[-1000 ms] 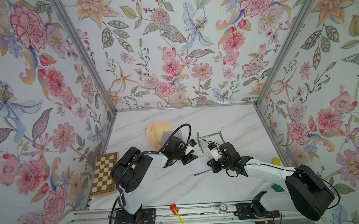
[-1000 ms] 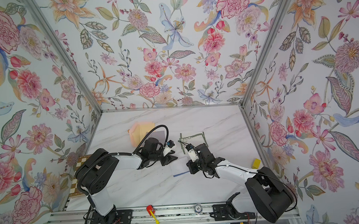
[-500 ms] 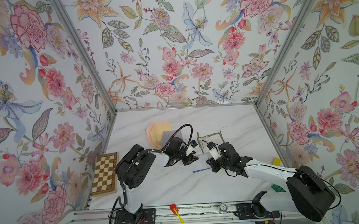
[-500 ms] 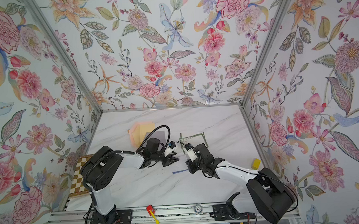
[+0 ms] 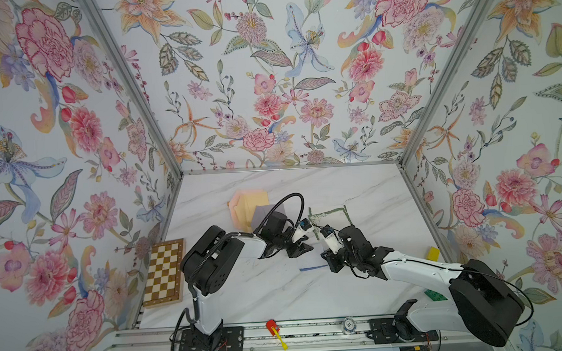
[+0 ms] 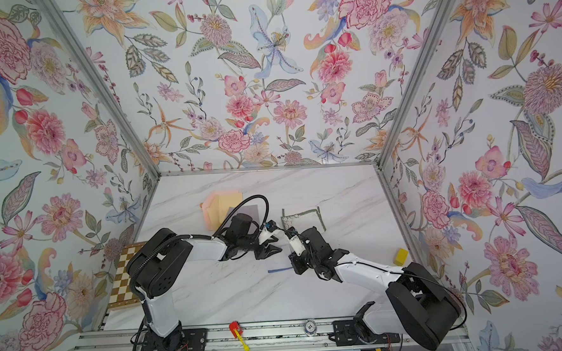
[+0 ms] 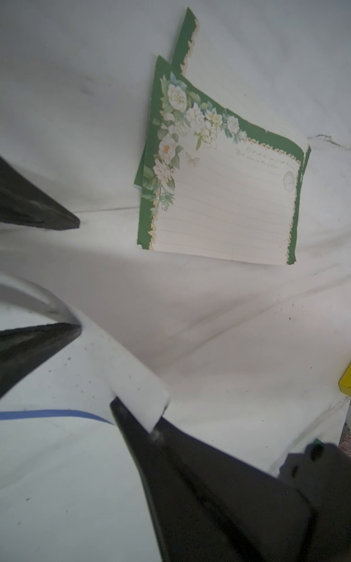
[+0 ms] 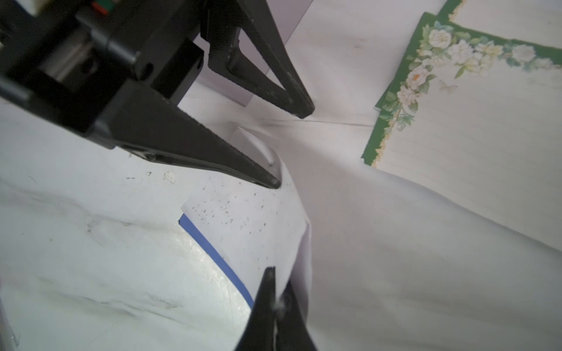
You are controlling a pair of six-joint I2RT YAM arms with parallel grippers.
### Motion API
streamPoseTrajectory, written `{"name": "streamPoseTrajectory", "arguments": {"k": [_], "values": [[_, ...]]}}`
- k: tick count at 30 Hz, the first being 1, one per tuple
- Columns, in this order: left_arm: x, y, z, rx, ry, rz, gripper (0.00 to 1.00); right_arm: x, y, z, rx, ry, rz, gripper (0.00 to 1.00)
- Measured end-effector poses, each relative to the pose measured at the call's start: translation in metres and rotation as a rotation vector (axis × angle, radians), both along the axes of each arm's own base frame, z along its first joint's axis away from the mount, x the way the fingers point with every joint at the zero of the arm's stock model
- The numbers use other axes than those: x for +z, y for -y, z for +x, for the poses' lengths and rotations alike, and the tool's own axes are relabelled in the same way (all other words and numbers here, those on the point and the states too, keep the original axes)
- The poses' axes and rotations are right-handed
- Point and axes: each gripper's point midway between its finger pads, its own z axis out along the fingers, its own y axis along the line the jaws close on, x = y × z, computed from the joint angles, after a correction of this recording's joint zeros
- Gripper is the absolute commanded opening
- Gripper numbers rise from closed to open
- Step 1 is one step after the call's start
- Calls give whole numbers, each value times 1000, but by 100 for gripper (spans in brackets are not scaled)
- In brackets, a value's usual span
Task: Fold the letter paper in half and place it into the envelope
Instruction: Pick up the letter paper from the center of the board.
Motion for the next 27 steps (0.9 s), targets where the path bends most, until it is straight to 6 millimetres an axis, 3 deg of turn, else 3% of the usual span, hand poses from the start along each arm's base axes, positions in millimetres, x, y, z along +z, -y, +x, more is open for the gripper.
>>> {"name": "streamPoseTrajectory", "arguments": {"k": [14, 27], "values": [[-10, 0, -17, -89, -29, 7, 53, -1, 7, 7, -8, 54, -55, 7], [-8, -2, -20, -116, -42, -12, 36, 0, 9, 11, -13, 79, -71, 7]]}}
